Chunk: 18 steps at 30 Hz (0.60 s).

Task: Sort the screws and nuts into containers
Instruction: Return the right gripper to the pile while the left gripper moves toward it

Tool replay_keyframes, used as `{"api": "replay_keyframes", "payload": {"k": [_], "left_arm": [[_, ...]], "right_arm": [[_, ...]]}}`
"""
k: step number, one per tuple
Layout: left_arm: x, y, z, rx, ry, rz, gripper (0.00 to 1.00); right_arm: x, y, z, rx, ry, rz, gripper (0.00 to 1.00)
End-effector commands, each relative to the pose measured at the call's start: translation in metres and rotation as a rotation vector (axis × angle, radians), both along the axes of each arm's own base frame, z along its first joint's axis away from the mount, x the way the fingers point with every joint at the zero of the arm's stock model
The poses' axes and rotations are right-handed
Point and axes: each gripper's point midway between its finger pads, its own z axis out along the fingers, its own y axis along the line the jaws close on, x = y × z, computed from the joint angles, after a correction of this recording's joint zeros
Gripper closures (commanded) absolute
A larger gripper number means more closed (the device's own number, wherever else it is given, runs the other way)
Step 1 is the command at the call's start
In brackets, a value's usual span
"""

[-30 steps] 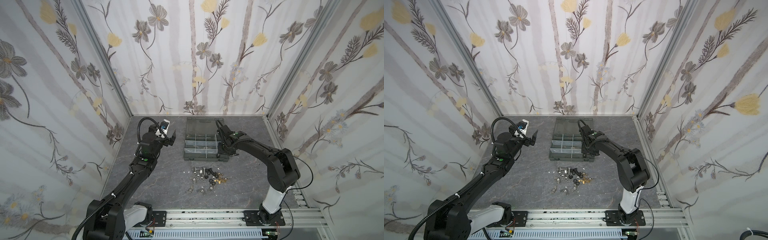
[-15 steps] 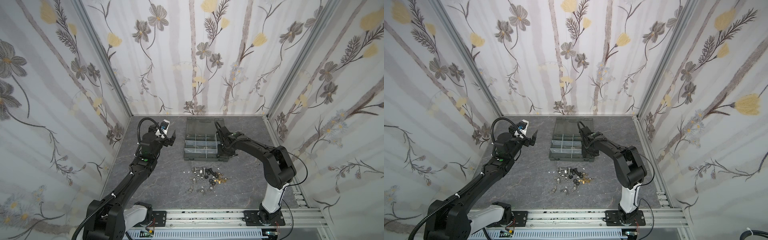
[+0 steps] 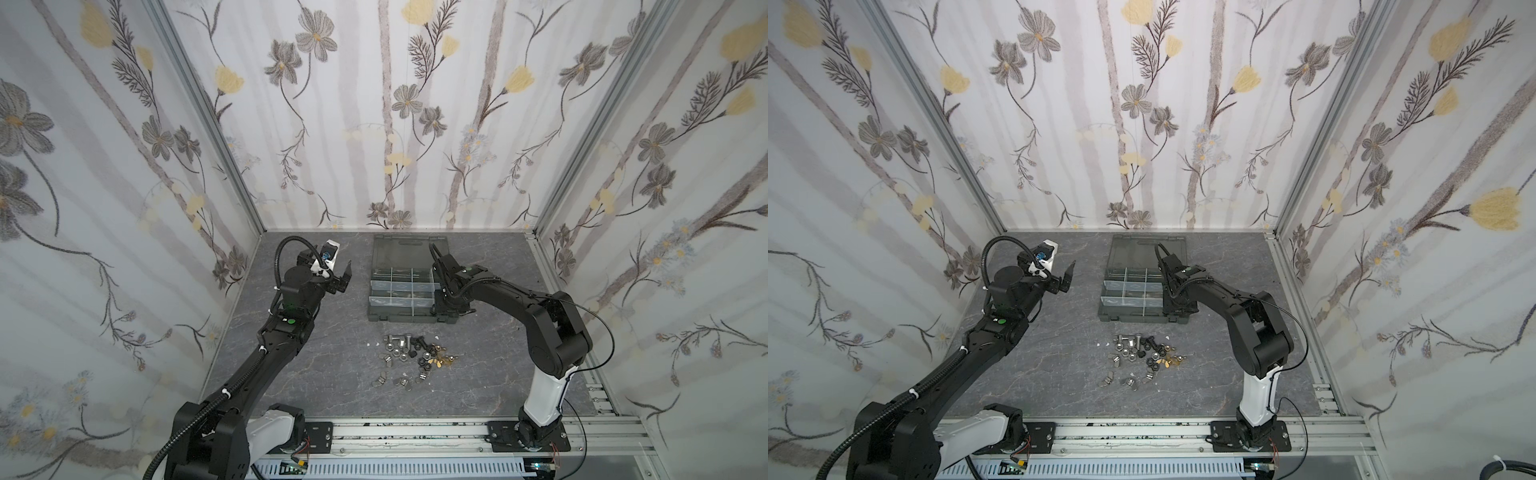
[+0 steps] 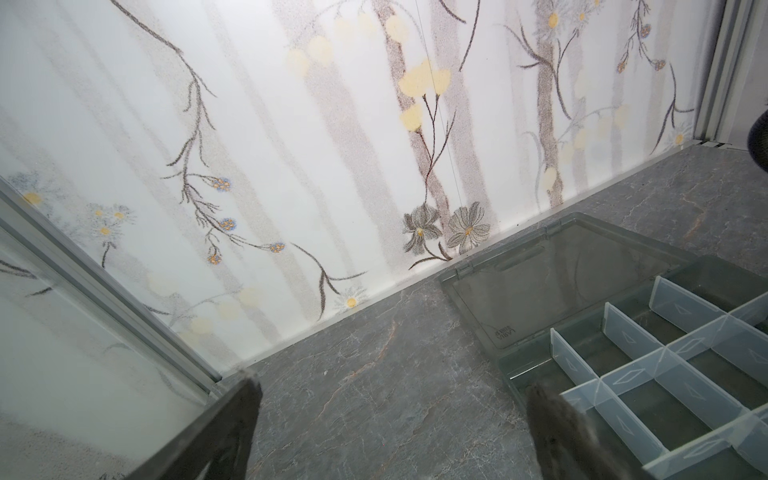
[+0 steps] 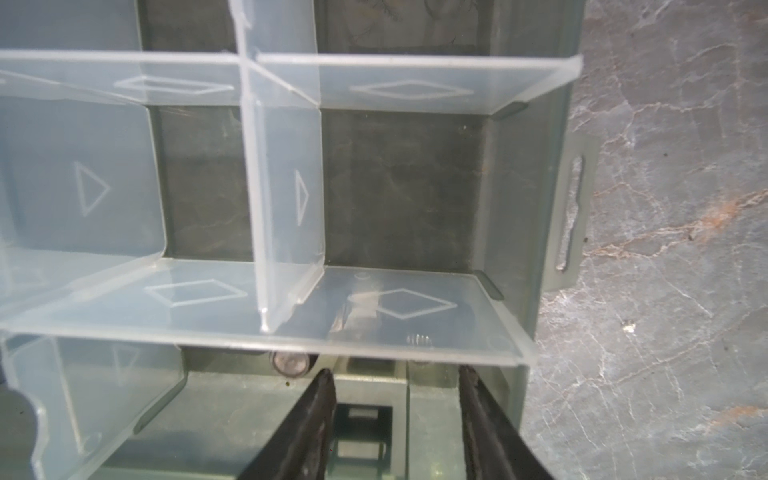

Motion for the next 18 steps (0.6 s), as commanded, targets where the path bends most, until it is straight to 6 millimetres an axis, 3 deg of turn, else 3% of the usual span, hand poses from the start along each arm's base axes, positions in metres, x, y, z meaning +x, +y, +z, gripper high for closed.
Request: {"api": "replay_keyframes", "payload": {"k": [1,10,18], "left_arm": [[-0.001,-0.001,0.006,0.012,-0.028,-0.004,0.0],[-0.001,-0.005,0.008,0.0,-0.029,-0.017,0.0],[-0.001,-0.012,0.003,0.003,-0.014,-0.039,0.0]], "right_arm": [[-0.002,0.012,0.016,0.013,-0.047,0.077,0.52],[-0.046,0.041,0.032,0.029,-0.066,0.211,0.57],[-0.083,0.059,0.02,0.003,-0.026,0.317,0.6]]}}
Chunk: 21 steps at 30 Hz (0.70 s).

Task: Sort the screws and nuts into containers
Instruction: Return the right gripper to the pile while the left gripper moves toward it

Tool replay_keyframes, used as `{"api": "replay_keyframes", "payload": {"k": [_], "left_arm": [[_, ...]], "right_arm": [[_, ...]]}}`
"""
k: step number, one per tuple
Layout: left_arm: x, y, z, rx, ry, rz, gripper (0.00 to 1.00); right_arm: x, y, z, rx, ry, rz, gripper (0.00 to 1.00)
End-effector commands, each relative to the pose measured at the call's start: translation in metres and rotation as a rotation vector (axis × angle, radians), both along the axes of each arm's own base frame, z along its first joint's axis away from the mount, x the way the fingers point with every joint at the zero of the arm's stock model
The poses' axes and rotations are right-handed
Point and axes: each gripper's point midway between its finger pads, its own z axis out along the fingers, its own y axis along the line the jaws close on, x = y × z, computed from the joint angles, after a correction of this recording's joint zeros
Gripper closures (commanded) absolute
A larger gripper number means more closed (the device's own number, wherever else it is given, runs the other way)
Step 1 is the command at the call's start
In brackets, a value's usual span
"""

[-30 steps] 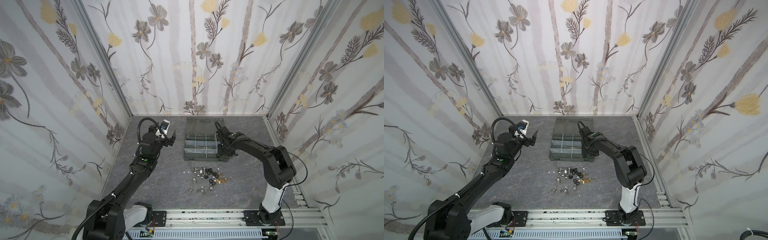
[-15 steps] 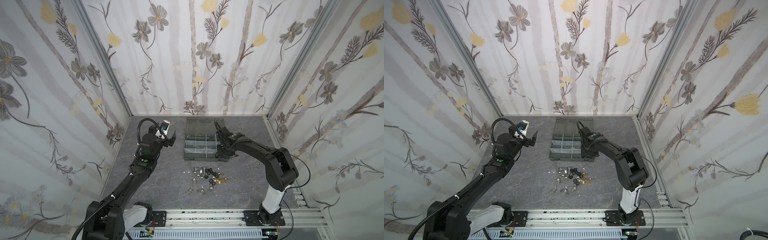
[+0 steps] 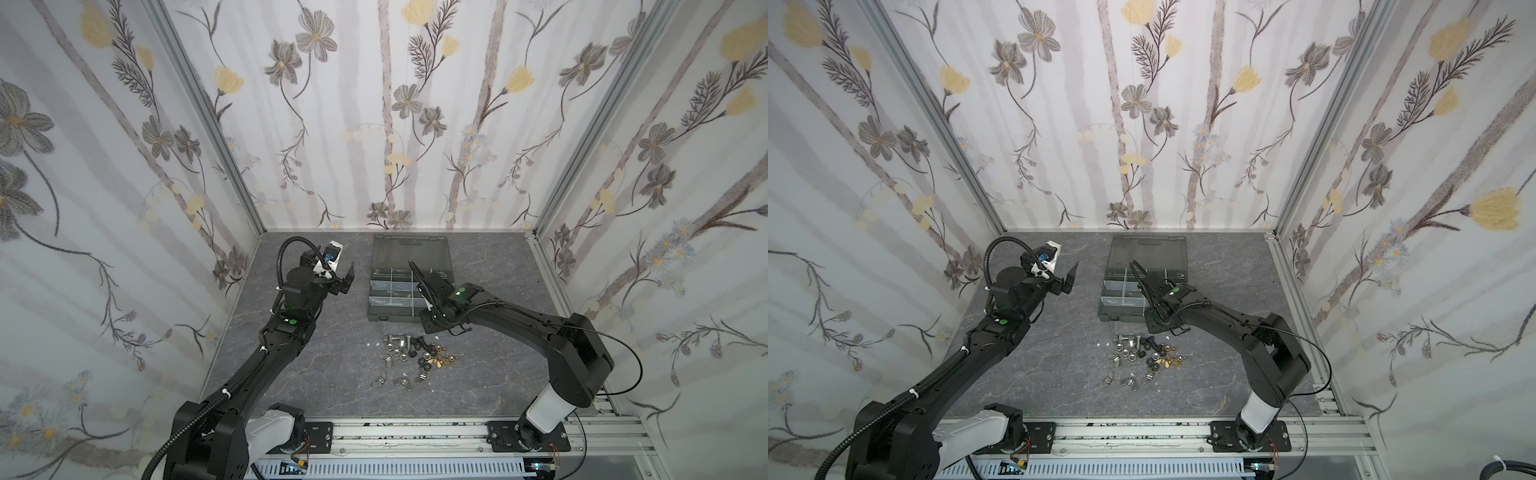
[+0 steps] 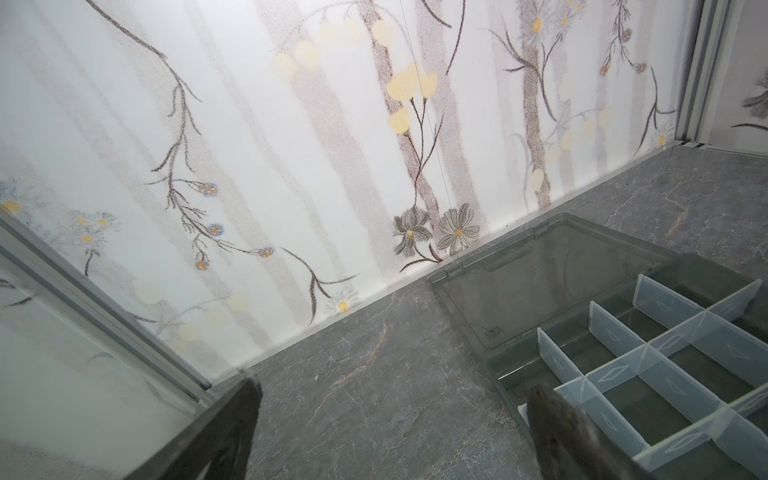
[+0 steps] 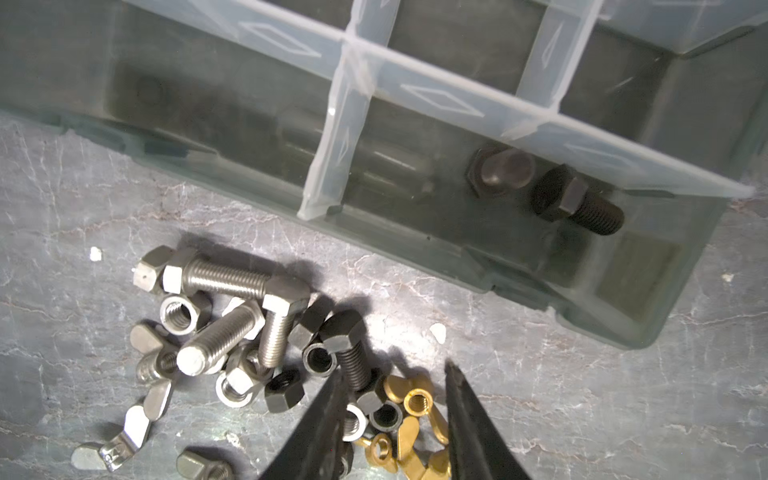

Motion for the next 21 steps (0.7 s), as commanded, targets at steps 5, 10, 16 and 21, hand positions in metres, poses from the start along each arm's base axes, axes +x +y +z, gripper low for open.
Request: {"api": "replay_keyframes", "payload": {"k": [5,10,16,21], "left_arm": [[-0.001,-0.003,0.007,0.004,-0.025,-0.011,0.0],[-0.002,-0.002,0.007,0.01,-0.029,-0.006,0.0],[-0.001,-0.002,0.005,0.012,-0.027,-0.004,0.0],[-0.007,-0.013,0.002,0.014,0.0,-0.074,0.0]], "right_arm": [[-0.014,0.018,-0.015,-0.002,0.045,0.082,0.59],[-0.023,0.026,-0.029,0.006,0.089,0.114,0.57],[-0.032,0.034,-0.043,-0.009,0.108,0.147,0.59],[-0.03,0.036,-0.056,-0.023,0.121,0.162,0.63]]}}
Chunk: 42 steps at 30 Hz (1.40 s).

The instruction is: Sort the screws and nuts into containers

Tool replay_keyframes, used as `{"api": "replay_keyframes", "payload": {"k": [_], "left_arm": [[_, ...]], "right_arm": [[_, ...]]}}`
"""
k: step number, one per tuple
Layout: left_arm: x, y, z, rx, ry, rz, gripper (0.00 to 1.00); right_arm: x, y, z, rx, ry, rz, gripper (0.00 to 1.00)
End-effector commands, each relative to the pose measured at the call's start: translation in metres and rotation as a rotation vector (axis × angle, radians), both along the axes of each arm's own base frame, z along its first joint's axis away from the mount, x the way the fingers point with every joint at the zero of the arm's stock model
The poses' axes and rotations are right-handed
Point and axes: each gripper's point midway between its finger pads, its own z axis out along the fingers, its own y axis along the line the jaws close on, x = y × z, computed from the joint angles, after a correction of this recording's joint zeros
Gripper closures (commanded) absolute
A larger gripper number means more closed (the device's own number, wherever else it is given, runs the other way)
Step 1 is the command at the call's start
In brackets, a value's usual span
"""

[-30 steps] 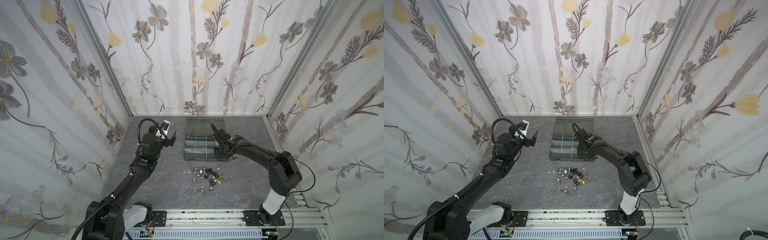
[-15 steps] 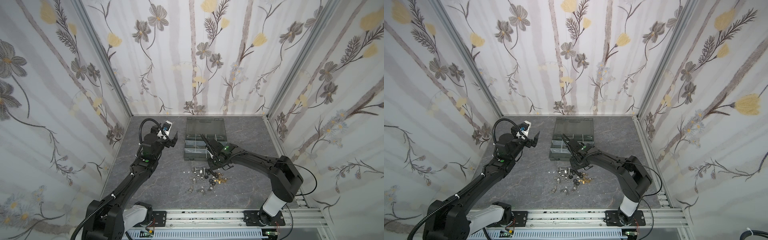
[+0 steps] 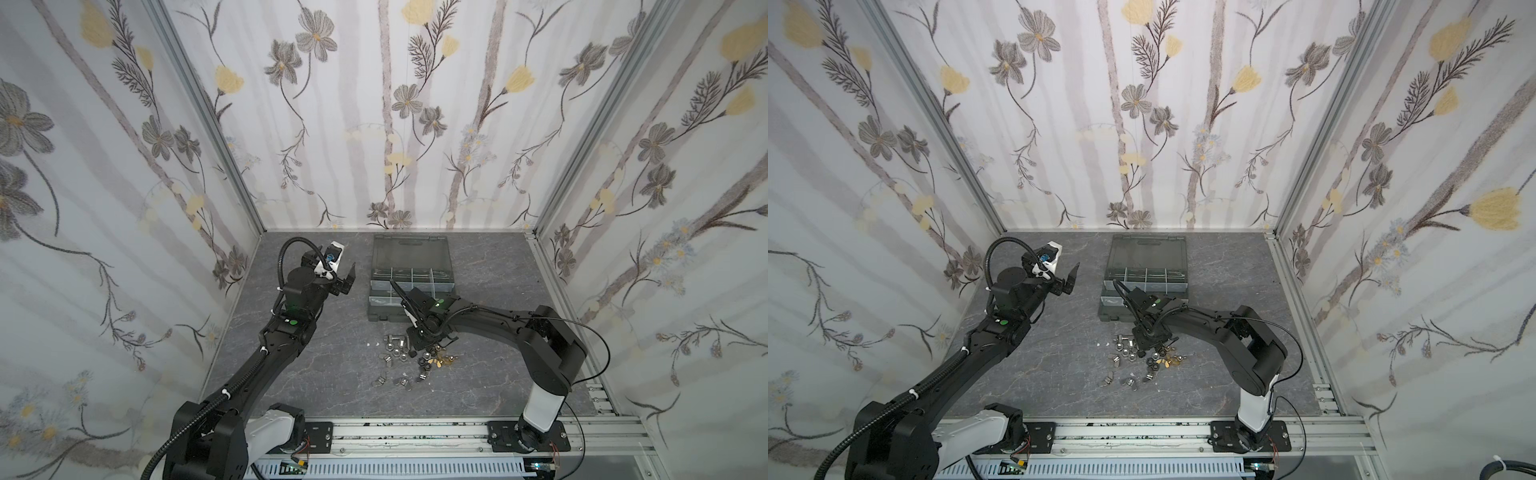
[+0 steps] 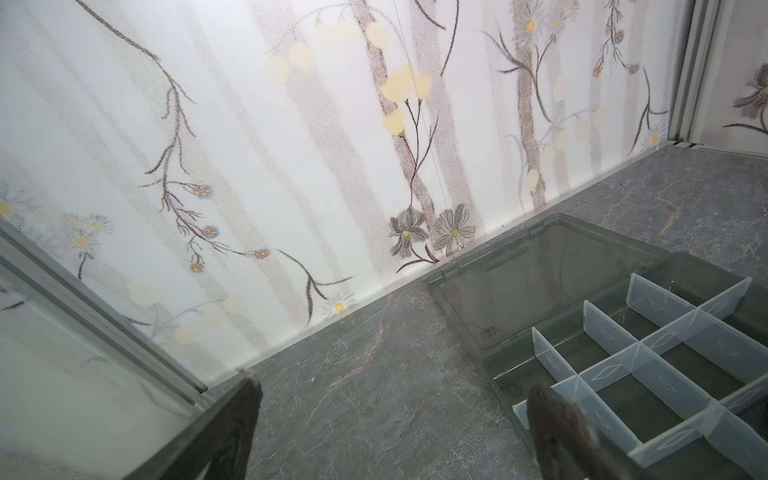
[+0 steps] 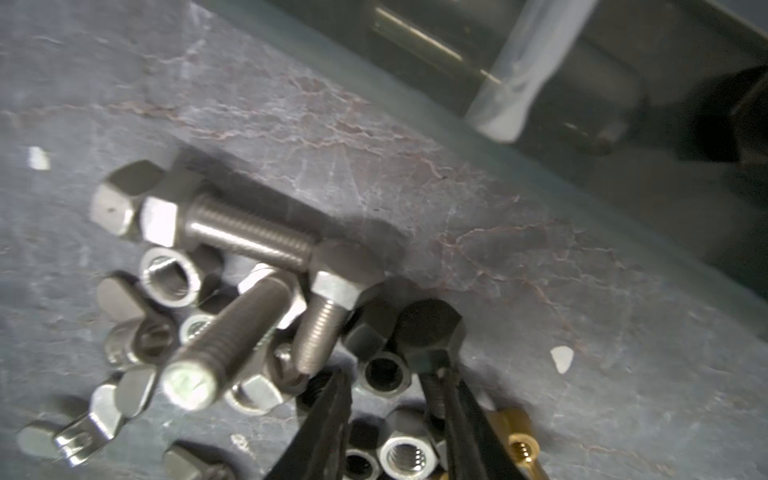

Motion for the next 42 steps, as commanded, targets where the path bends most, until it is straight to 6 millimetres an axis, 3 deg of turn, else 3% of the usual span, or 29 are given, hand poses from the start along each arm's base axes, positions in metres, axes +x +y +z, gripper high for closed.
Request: {"api": "replay_keyframes", "payload": {"k": [1,5,14,15,20,30,34,42], "left_arm": [[-0.008,-0.015,0.002,0.011,0.01,-0.102,0.0],[-0.027,-0.04,0.0,-0.005,0.042,-0.272,0.0],[-0.057,-0.07,0.022,-0.096,0.086,-0.497,0.0],[-0.061,-0.072,0.024,-0.117,0.092,-0.511,0.0],[-0.077,-0.08,0.029,-0.158,0.12,-0.571,0.0],[-0.095,-0.073,0.011,-0.139,0.25,-0.505,0.0],[-0.101,-0.07,-0.013,-0.059,0.347,-0.452,0.0],[-0.123,-0.084,-0.021,-0.066,0.358,-0.512,0.0]], "right_arm": [[0.002,0.005,-0.004,0.009,0.001,0.019,0.63],[0.005,0.004,-0.001,0.01,-0.008,0.022,0.63],[0.004,-0.002,-0.003,-0.005,-0.009,0.037,0.7],[0.013,-0.009,-0.003,-0.003,-0.01,0.007,0.71],[0.017,-0.01,-0.004,-0.001,-0.014,0.01,0.76],[0.018,-0.015,-0.008,-0.014,-0.006,0.004,0.82],[0.018,-0.016,-0.009,-0.013,-0.008,-0.008,0.83],[0.023,-0.012,-0.004,0.007,-0.029,-0.029,0.94]]}}
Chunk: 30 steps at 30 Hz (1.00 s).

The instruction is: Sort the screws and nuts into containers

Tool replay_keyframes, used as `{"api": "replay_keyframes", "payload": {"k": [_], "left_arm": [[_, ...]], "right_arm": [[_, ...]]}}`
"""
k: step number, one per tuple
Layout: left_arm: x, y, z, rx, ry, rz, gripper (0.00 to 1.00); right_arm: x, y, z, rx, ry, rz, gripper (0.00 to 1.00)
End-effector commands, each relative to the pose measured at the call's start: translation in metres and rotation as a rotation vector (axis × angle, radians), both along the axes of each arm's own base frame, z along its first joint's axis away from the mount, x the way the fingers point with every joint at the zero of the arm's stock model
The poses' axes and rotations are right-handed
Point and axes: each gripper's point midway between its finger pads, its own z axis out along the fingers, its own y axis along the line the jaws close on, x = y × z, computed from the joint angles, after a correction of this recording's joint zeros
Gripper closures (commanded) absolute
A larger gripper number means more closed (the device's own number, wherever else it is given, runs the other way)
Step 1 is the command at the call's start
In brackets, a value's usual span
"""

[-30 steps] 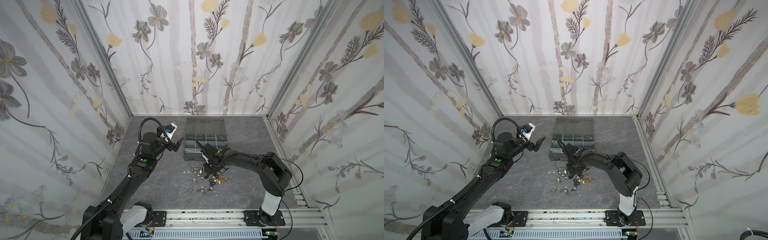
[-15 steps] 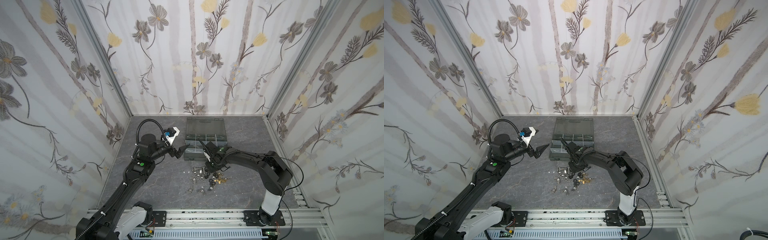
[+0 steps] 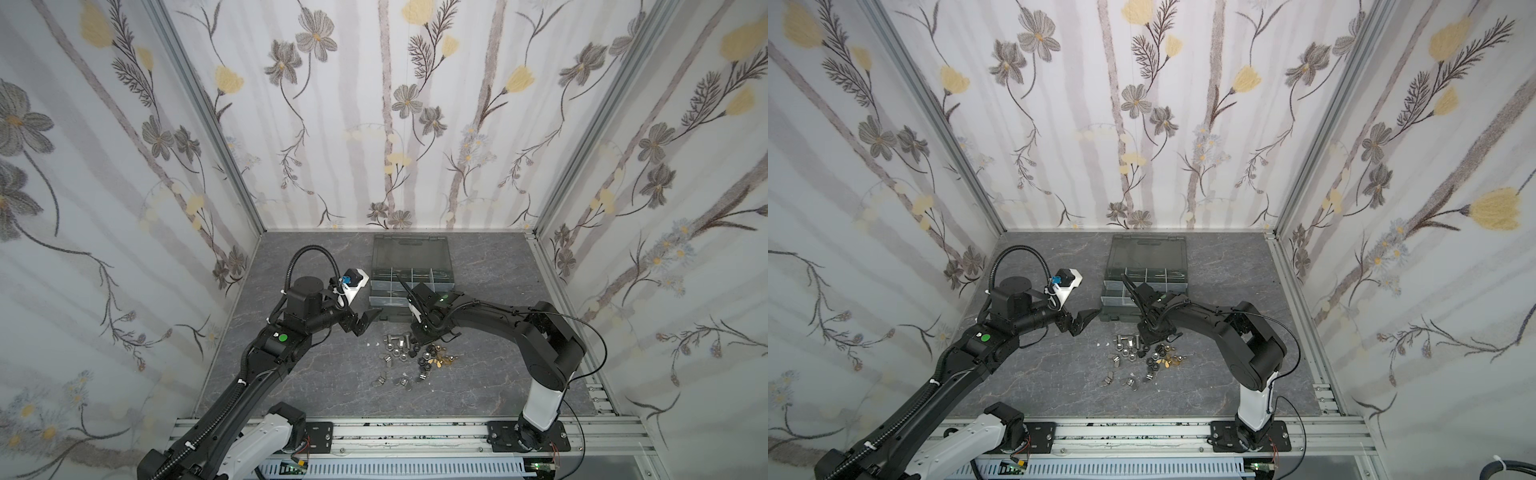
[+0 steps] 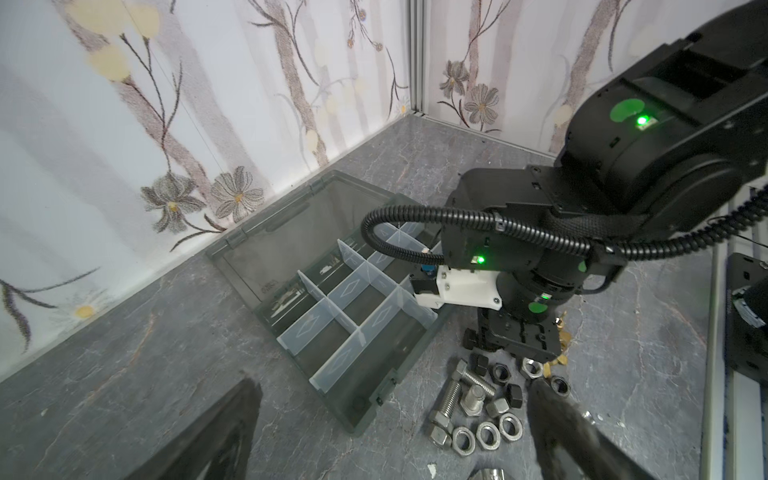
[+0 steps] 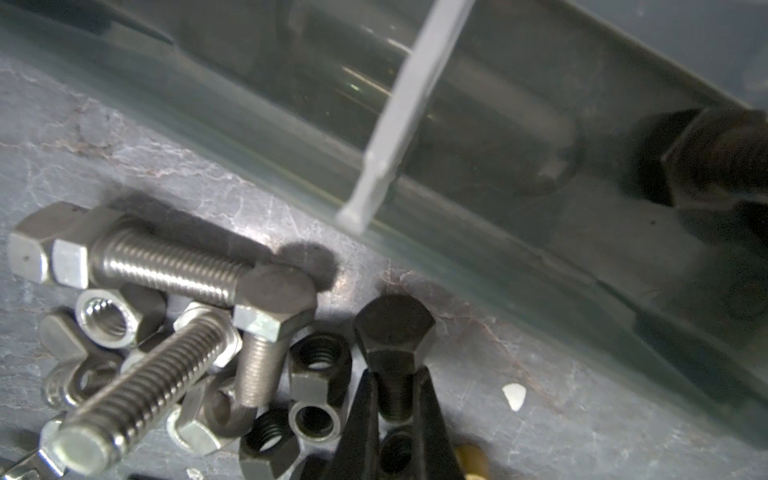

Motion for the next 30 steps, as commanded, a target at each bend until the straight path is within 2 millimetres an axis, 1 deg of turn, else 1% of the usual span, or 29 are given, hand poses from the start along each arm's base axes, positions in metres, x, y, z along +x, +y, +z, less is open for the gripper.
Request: {"api": "replay_keyframes", "payload": {"k": [1,5,8,12,17,23,25,30], "left_arm": [[-0.005,0.002,-0.007,0.016,0.01,0.009,0.0],[-0.009,0.004,-0.013,0.043,-0.008,0.018,0.0],[-0.009,0.006,-0.007,0.031,-0.03,0.03,0.0],[-0.009,0.007,-0.004,0.029,-0.044,0.035,0.0],[-0.009,0.009,-0.003,0.034,-0.054,0.047,0.0],[-0.01,0.009,-0.002,0.032,-0.059,0.044,0.0],[-0.012,0.008,-0.002,0.029,-0.059,0.041,0.0],[-0.016,0.007,-0.008,0.039,-0.05,0.033,0.0]], "right_arm": [[0.005,-0.001,0.004,0.004,-0.027,-0.026,0.95],[0.005,-0.002,0.016,0.017,-0.045,-0.046,0.97],[0.007,-0.004,0.02,0.02,-0.053,-0.062,0.95],[0.009,-0.004,0.018,0.009,-0.056,-0.065,0.81],[0.012,-0.002,0.014,0.0,-0.054,-0.058,0.73],[0.013,0.002,0.009,0.0,-0.049,-0.051,0.72],[0.012,0.002,0.006,-0.01,-0.043,-0.048,0.73],[0.01,0.001,-0.003,-0.033,-0.031,-0.044,0.77]]}}
